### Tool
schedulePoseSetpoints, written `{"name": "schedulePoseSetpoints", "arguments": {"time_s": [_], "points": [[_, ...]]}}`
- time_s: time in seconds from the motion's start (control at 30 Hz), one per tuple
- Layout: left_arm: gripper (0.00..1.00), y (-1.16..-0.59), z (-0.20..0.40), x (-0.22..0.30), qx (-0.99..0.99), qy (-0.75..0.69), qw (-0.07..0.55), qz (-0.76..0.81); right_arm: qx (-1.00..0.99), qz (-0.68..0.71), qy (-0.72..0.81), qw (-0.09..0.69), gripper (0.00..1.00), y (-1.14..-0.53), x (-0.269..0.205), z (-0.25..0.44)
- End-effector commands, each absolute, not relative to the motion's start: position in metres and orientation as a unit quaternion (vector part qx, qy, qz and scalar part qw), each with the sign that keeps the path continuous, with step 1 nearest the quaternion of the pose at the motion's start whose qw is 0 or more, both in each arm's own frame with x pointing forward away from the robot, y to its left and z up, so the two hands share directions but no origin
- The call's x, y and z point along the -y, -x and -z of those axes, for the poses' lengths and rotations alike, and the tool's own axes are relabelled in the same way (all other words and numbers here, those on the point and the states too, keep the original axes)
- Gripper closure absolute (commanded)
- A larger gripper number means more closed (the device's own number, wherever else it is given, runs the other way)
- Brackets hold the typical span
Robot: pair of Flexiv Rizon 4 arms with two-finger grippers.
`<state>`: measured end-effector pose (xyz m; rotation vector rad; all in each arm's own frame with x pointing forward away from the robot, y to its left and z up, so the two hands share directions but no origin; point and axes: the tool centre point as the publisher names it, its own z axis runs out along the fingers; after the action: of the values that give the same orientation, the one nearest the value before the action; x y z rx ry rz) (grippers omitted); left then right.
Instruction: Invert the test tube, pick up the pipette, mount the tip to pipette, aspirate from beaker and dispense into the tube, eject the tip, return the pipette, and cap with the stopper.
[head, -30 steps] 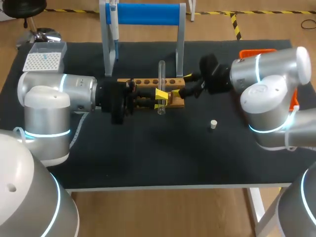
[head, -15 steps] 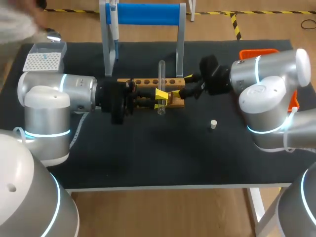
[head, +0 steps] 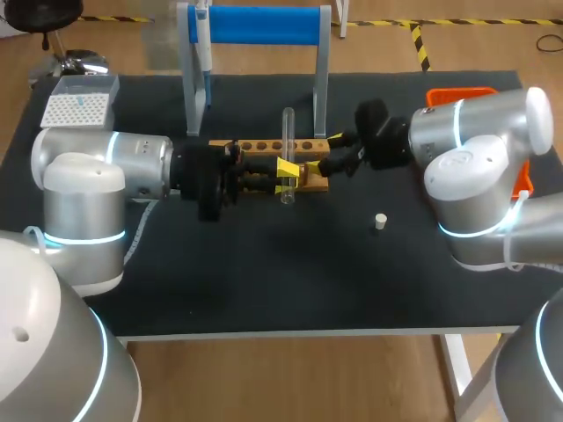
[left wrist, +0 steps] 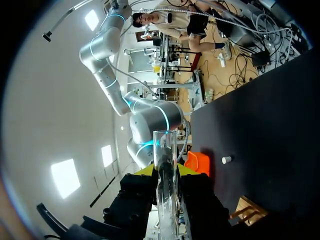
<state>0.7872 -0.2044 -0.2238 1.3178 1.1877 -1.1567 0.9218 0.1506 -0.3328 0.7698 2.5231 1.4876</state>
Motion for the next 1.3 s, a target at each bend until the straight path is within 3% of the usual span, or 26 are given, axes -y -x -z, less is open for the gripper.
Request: {"name": "schedulePoseSetpoints", "arguments": {"time_s": [0.03, 0.37, 0.73, 0.87, 1.3], "points": [[1.0, -0.787, 0.223, 0.205, -0.489, -0.543, 0.49, 0.475, -0.832, -0.491, -0.253, 0.056, 0.0, -0.922, -0.15, 0.333], [1.0, -0.787, 0.223, 0.205, -0.489, -0.543, 0.49, 0.475, -0.832, -0.491, -0.253, 0.056, 0.0, -0.922, -0.15, 0.333], [1.0, -0.835, 0.202, 0.205, -0.622, -0.438, 0.29, 0.581, -0.832, -0.491, -0.253, 0.056, 0.0, -0.922, -0.15, 0.333], [1.0, -0.85, 0.197, 0.203, -0.69, -0.376, 0.187, 0.589, -0.832, -0.491, -0.253, 0.056, 0.0, -0.922, -0.15, 0.333], [1.0, -0.852, 0.195, 0.203, -0.692, -0.371, 0.18, 0.592, -0.832, -0.491, -0.253, 0.056, 0.0, -0.922, -0.15, 0.333]]}}
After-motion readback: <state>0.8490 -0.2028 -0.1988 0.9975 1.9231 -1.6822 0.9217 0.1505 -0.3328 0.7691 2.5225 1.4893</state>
